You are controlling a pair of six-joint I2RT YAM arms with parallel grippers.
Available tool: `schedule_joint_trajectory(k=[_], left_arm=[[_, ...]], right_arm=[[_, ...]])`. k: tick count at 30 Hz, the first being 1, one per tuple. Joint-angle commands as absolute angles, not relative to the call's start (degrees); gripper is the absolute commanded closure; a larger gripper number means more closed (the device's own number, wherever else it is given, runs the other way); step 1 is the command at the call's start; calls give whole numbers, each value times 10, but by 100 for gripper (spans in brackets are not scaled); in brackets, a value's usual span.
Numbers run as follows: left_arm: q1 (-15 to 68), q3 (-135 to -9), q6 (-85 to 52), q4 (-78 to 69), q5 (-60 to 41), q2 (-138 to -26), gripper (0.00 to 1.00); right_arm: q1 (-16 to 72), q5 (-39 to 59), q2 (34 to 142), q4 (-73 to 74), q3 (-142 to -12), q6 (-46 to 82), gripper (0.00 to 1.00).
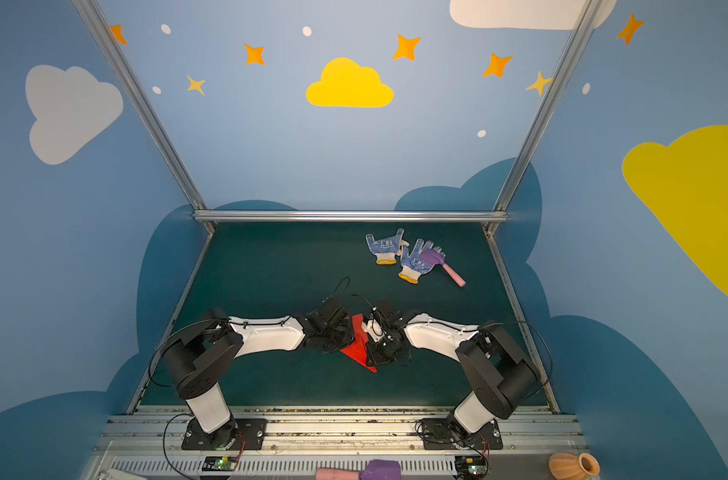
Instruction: Fold a paper plane with a square sheet of paper (fold left side to right side)
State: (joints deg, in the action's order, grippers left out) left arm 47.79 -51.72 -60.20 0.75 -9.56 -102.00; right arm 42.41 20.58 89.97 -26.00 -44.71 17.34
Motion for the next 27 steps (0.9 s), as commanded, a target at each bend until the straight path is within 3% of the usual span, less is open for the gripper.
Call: schedule_joint_trajectory(k=[1,20,23,25,27], left_arm=[[478,-509,-593,26,-83,-1012,96],[478,-508,-593,25,-84,-1012,96],[478,-508,-593,25,-84,-1013,96],[478,-508,-593,24,-84,-1013,96],[478,-509,-593,24,-85,-1015,96]], right_arm=[[422,204,885,-281,-440,178,70],[437,188,837,-303,-460,192,76],[443,186,830,-303,-464,194,84],[447,188,836,-305,-469,193,97],[449,191,847,-303,-473,191,100]])
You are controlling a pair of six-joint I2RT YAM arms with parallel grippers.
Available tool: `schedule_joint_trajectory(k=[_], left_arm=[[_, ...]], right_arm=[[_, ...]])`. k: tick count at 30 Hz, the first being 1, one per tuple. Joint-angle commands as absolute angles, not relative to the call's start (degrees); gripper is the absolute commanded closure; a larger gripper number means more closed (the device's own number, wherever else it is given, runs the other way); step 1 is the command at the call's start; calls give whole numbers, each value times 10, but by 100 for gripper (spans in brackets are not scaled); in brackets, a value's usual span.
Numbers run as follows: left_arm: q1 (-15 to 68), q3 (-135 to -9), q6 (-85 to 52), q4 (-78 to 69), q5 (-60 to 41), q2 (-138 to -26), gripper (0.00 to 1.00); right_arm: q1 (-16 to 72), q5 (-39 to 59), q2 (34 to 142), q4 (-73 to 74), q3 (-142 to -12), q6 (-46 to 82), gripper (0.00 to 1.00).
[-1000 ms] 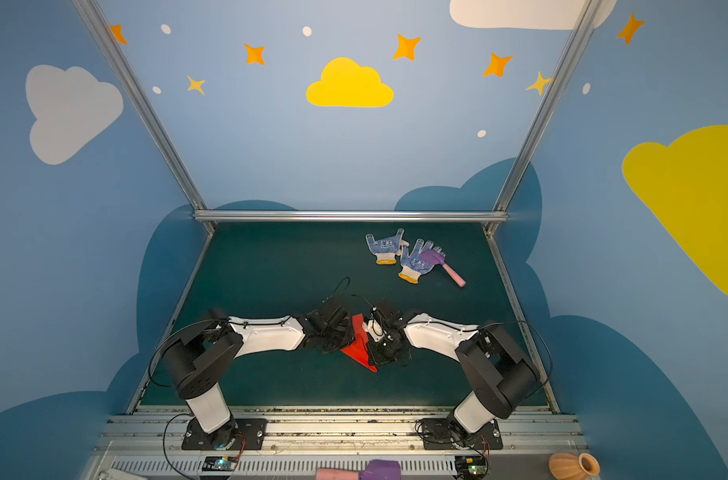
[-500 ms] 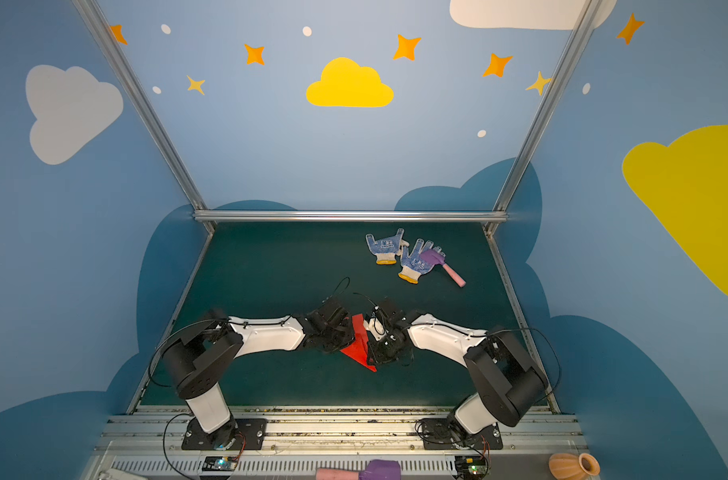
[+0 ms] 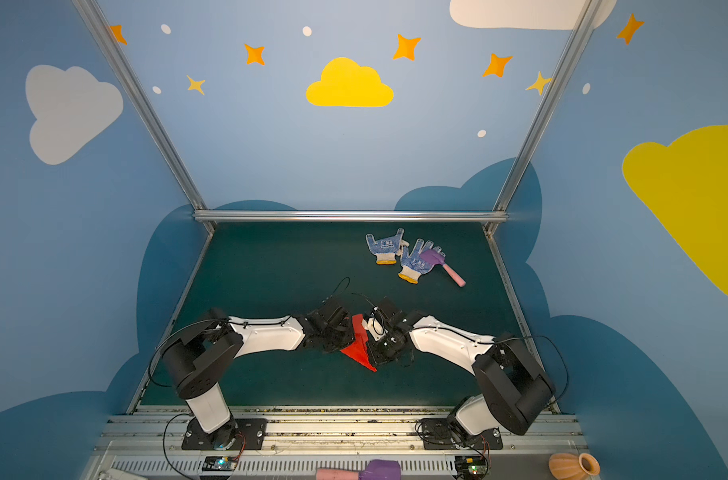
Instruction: Fold a paper plane with a square sheet of paper (fold left side to right side)
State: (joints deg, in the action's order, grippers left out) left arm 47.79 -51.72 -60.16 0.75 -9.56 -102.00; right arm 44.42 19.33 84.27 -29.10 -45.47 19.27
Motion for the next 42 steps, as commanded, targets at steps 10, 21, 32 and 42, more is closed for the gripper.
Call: schedule_joint_trajectory(k=[10,21,32,42], left_arm=[[478,-511,-593,26,-85,-1014,97],[478,-510,-591,28,-84,-1011,97],[478,-511,-591,28,-85,-1013,97],[478,-511,-591,27,-85,-1014,96]], right_arm=[[454,182,891,-296,-490,183,100],[447,182,905,-282,-475,186,100],[442,188,894,-280,-469,188,100],[441,186,861,-301,-484,186,100]])
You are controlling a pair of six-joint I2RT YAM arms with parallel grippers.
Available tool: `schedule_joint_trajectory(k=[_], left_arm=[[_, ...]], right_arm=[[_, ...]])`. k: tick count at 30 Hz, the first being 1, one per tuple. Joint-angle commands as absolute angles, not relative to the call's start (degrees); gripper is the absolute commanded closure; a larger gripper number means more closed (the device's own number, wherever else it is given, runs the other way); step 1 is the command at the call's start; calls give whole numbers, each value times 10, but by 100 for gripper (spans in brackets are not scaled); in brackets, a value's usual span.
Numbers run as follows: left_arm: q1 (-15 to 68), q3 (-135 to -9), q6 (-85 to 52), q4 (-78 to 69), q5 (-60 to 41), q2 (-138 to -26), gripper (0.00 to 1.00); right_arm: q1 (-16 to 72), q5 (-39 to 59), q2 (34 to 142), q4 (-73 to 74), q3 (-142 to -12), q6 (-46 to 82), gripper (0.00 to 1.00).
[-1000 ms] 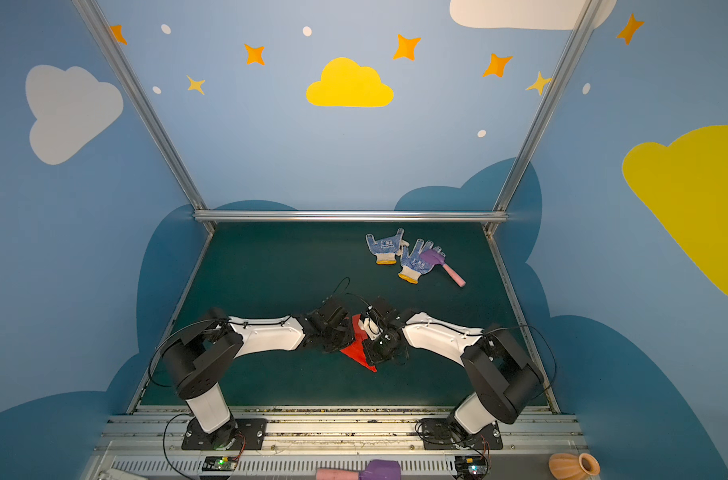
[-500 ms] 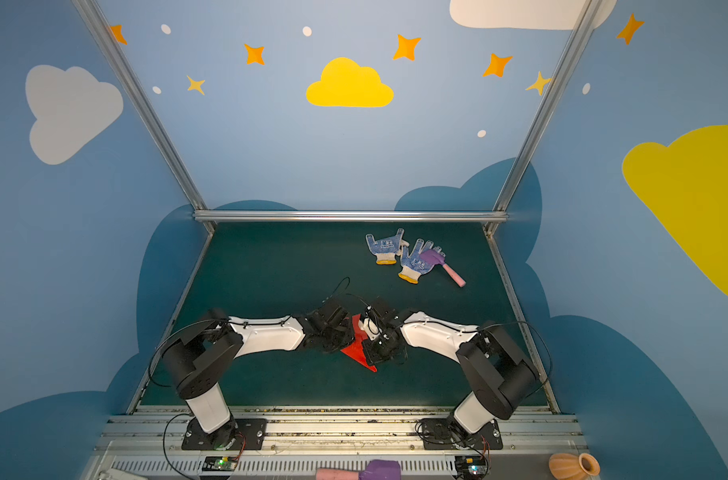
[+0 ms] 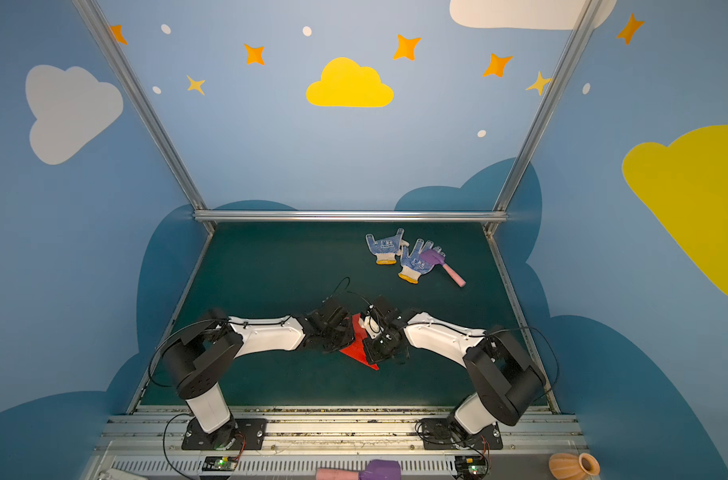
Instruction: Fold a paper plane with a square sheet of paper (fold left side to right side)
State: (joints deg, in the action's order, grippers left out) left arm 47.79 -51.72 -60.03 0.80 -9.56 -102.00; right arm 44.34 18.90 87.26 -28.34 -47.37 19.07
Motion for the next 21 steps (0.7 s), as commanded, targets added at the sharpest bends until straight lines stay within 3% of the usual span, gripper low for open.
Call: schedule_joint_trajectory(k=[1,21], left_arm=[[478,-511,-591,27,-85,-1015,97],[477,-514,-591,27,-88,-1015,96]], right_arm=[[440,185,862,-301,-484,186,100],[418,195,918,-256,-454,185,100]])
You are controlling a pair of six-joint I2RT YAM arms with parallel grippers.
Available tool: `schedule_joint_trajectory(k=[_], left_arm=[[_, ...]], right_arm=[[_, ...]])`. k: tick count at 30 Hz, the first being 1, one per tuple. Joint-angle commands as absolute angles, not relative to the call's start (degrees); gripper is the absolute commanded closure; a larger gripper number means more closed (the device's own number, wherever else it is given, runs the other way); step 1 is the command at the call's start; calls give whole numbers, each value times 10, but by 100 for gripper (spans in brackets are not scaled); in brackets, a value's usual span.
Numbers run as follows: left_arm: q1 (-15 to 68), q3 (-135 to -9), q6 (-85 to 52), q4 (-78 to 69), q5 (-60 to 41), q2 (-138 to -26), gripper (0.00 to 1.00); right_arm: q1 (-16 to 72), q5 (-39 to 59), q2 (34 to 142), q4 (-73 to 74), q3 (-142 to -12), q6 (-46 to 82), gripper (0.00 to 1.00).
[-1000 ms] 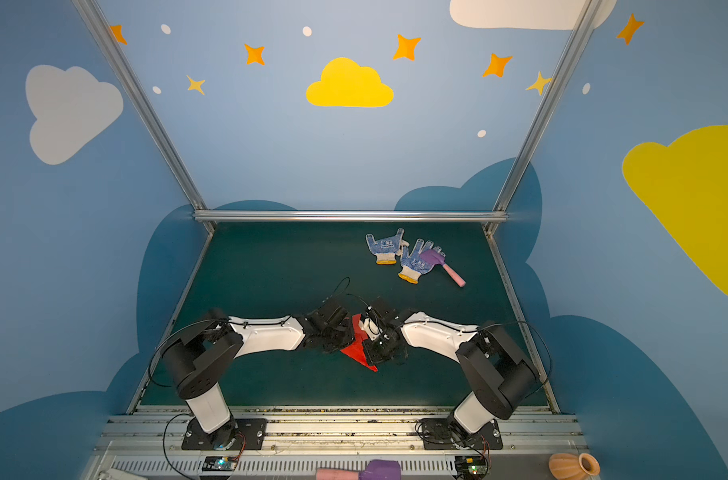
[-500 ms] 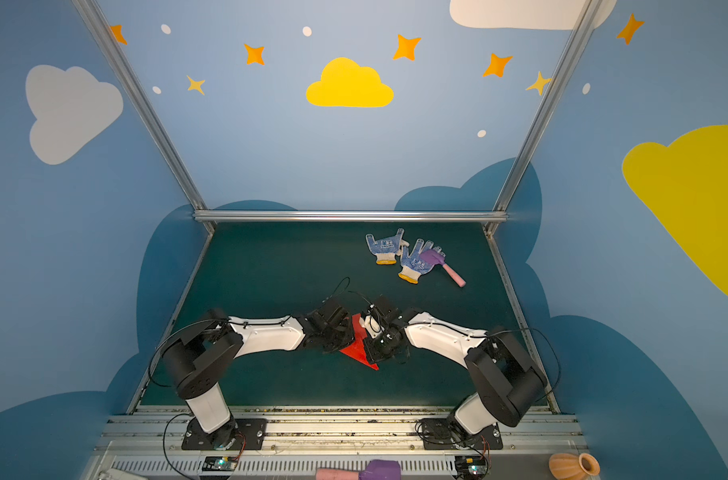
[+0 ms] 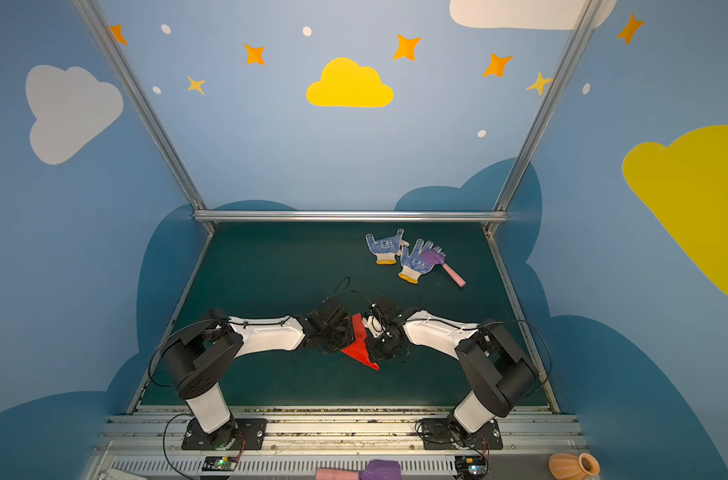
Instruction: Fold a paper plane with a square sheet of paper (fold left side to right side)
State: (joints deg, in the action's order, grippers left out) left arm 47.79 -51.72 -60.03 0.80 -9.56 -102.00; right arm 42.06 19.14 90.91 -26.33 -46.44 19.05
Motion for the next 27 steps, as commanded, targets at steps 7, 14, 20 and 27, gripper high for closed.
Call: schedule_joint_trajectory(k=[7,14,20,27], left_arm=[[477,-515,-590,25,-90,-1015,96],[477,-526,-573,41,-85,-1008,97],[477,-515,-575,37,-81,-1008,97],[478,-506,-575,35,-77,-1008,96]], right_arm=[[417,198,922,-246,-442,189,100],[417,205,893,-257,-443,195,100],[417,197,837,-288,-455,199,98],[414,193,835,-294,-454,196,77]])
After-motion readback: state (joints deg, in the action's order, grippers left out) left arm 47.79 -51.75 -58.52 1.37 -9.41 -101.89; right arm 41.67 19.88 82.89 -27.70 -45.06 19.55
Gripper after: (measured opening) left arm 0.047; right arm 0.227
